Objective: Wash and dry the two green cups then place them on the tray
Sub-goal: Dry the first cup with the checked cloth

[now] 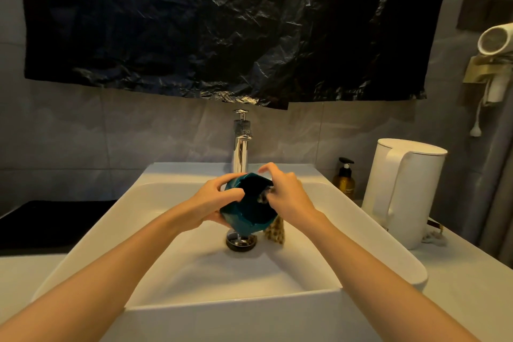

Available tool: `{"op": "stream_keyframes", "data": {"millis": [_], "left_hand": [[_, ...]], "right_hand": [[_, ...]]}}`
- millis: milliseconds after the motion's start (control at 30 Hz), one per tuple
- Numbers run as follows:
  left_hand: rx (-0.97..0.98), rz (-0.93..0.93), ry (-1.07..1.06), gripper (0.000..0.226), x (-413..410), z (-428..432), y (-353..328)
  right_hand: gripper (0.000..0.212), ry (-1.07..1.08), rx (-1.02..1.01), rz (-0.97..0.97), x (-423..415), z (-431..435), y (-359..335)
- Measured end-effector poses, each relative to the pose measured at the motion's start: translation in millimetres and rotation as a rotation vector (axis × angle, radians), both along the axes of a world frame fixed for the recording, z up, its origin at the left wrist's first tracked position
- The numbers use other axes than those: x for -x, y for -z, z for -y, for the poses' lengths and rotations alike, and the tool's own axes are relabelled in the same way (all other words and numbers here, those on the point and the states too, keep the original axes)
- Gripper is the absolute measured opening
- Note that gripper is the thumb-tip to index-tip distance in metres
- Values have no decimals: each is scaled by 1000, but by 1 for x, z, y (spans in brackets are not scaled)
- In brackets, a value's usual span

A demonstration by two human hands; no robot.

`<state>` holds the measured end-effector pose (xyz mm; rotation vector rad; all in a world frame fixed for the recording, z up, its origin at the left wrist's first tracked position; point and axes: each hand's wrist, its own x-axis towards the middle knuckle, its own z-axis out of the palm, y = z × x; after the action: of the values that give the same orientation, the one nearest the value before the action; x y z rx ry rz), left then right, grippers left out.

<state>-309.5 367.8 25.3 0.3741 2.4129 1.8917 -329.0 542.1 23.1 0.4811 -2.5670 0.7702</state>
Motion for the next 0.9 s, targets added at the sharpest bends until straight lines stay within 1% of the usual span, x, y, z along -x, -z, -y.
{"op": "stream_keyframes", "data": {"millis": [100,167,200,267,333,400,500,567,633,700,800,833,900], "left_hand": [[45,7,-1,34,1,-2,-1],[6,28,-19,30,2,-2,-2],[-39,53,-34,27,2,-1,-3],[-146,103,-78,20,1,1,-8],[-234,118,-114,20,1,3,-13],[-275,99,-128,22,1,3,-18],[-258,82,-144,21,0,3,-19],[-200,66,-146,18,1,3,-16],[-161,51,-150,16,2,3,-13],[-164,46,-165,13,2,3,-12],[-220,53,-214,10,2,3,-13],[-226,50,-227,10,3,4,-13],[-206,31,-220,13,4,6,-12]], "right_hand": [[28,-30,-83,-125,2,-5,-3],[21,-67,-40,-189,3,-6,-4],[20,-91,35,-208,3,-6,-4],[19,-102,257,-248,2,-6,-8],[19,-36,492,-253,4,-9,-14],[19,38,669,-183,9,-14,-19],[21,95,798,-37,11,-18,-20],[29,62,800,-19,8,-16,-21],[27,-5,741,-22,2,-12,-21],[22,-78,672,-35,-2,-7,-18],[21,-140,481,-128,-3,0,-11],[23,-150,429,-145,-3,1,-9],[33,-134,418,-144,-2,2,-9]]}}
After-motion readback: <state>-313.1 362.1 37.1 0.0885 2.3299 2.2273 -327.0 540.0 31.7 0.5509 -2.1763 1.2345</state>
